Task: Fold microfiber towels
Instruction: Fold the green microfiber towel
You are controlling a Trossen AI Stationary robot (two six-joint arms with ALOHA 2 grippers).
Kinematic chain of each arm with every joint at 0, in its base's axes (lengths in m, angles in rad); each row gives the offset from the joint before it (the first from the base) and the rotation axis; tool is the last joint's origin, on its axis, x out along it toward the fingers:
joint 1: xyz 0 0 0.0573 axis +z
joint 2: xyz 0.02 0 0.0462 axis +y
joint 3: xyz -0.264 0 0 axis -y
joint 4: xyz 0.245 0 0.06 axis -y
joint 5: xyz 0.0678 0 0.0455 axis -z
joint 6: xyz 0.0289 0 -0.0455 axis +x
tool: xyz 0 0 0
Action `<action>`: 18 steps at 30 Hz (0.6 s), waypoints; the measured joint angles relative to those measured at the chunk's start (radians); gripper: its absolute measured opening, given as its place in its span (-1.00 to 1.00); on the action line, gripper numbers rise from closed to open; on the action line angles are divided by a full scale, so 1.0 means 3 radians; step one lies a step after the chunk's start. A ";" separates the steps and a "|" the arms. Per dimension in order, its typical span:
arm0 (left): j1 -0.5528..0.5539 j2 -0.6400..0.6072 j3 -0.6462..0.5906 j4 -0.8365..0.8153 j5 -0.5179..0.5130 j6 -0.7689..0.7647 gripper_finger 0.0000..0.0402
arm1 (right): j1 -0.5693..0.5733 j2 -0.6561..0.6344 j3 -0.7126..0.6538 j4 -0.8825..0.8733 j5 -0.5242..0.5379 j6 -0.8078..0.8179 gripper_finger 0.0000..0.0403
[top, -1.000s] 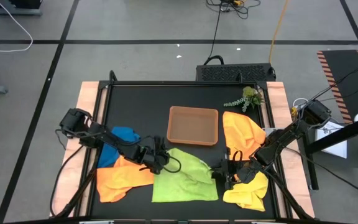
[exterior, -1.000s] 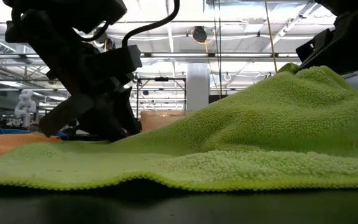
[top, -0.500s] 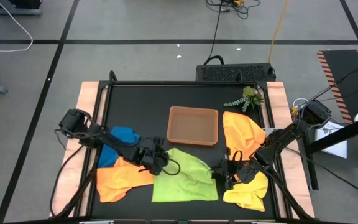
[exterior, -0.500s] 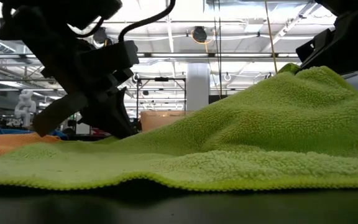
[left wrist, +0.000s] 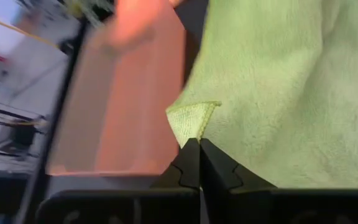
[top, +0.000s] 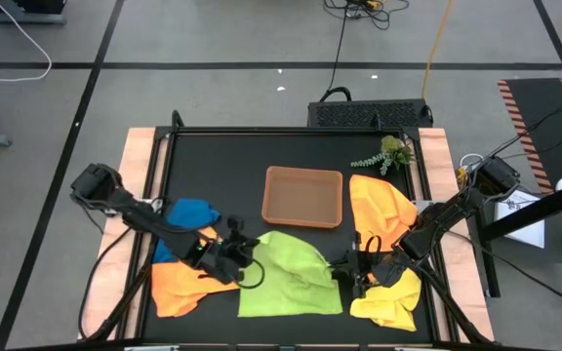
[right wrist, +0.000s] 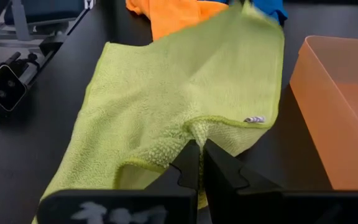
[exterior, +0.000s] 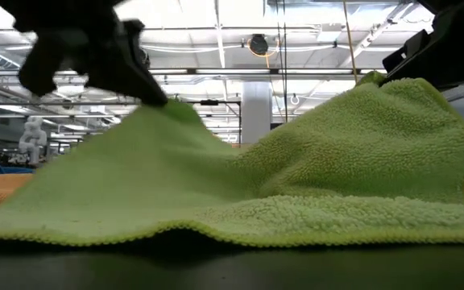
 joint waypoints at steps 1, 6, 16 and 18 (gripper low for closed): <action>-0.0039 -0.0036 0.0002 -0.0003 -0.0067 -0.0001 -0.99 | 0.0000 0.0001 0.0000 -0.0012 0.0000 0.0021 -0.98; -0.0237 -0.0180 0.0000 -0.0055 -0.0291 -0.0031 -0.99 | 0.0000 -0.0001 0.0000 -0.0044 0.0001 0.0056 -0.98; -0.0485 -0.0214 0.0000 -0.0179 -0.0521 -0.0117 -1.00 | 0.0000 0.0001 0.0000 -0.0212 0.0005 0.0316 -0.94; -0.0499 -0.0214 0.0000 -0.0183 -0.0521 -0.0135 -1.00 | 0.0000 0.0001 0.0000 -0.0228 0.0005 0.0369 -0.86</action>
